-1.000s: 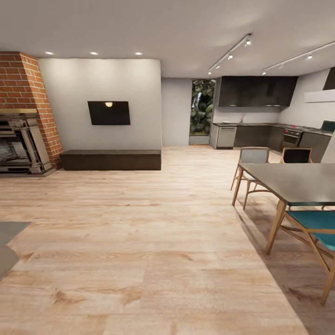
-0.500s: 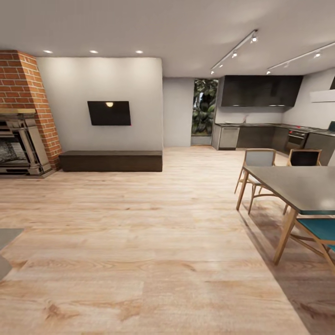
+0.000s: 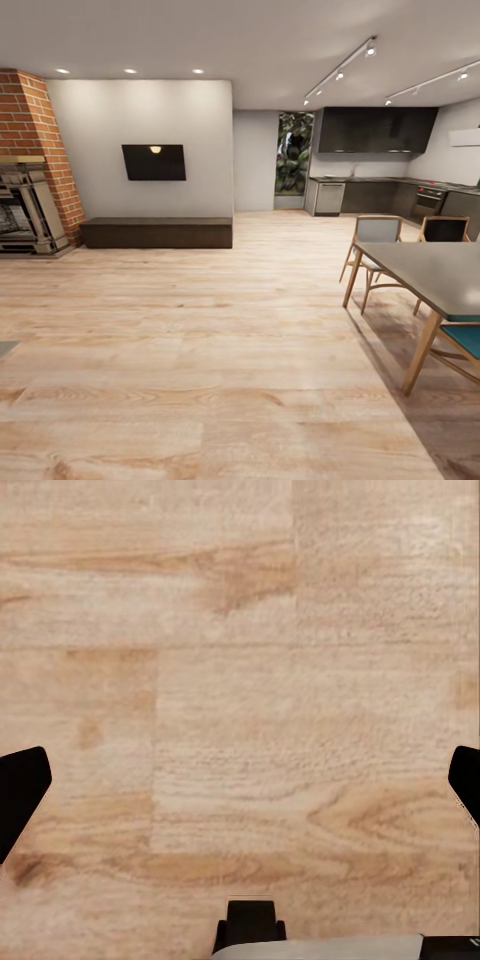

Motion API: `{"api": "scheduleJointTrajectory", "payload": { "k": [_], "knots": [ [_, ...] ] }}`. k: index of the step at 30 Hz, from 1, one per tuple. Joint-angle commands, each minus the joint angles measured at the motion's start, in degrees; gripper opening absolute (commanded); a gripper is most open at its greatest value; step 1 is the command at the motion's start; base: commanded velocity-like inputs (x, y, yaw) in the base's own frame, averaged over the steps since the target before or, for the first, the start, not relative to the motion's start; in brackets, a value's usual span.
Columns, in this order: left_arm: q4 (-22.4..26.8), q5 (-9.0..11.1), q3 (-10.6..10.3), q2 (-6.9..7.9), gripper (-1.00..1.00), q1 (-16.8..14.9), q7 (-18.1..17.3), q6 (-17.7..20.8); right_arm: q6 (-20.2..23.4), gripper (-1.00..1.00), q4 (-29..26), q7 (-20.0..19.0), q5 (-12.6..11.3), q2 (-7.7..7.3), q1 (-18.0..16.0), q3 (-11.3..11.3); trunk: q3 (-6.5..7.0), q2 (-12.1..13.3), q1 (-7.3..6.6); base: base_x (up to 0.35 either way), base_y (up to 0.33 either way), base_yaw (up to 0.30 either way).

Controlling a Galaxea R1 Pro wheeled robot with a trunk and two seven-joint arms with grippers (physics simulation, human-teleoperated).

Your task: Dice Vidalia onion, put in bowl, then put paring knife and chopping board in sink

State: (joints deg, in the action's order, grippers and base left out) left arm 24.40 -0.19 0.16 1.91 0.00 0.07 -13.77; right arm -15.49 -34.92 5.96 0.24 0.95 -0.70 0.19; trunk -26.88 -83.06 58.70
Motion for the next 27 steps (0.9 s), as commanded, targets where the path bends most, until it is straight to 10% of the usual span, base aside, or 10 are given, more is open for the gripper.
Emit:
{"api": "scheduleJointTrajectory", "payload": {
  "k": [1, 27],
  "knots": [
    [0.0, 0.0, 0.0, 0.01, 1.00, 0.0, 0.0, -0.1, -0.2, 1.00, 0.0, 0.2, 0.0, 0.01, 0.0, 0.0, -0.05, 0.0, 0.03, 0.276, 0.000, 0.000],
    [0.0, 0.0, 0.0, 0.00, 1.00, 0.0, 0.0, -0.1, -0.2, 1.00, 0.0, 0.2, 0.0, 0.01, 0.0, 0.1, -0.05, 0.0, 0.03, 0.284, 0.000, 0.000]
  ]
}}
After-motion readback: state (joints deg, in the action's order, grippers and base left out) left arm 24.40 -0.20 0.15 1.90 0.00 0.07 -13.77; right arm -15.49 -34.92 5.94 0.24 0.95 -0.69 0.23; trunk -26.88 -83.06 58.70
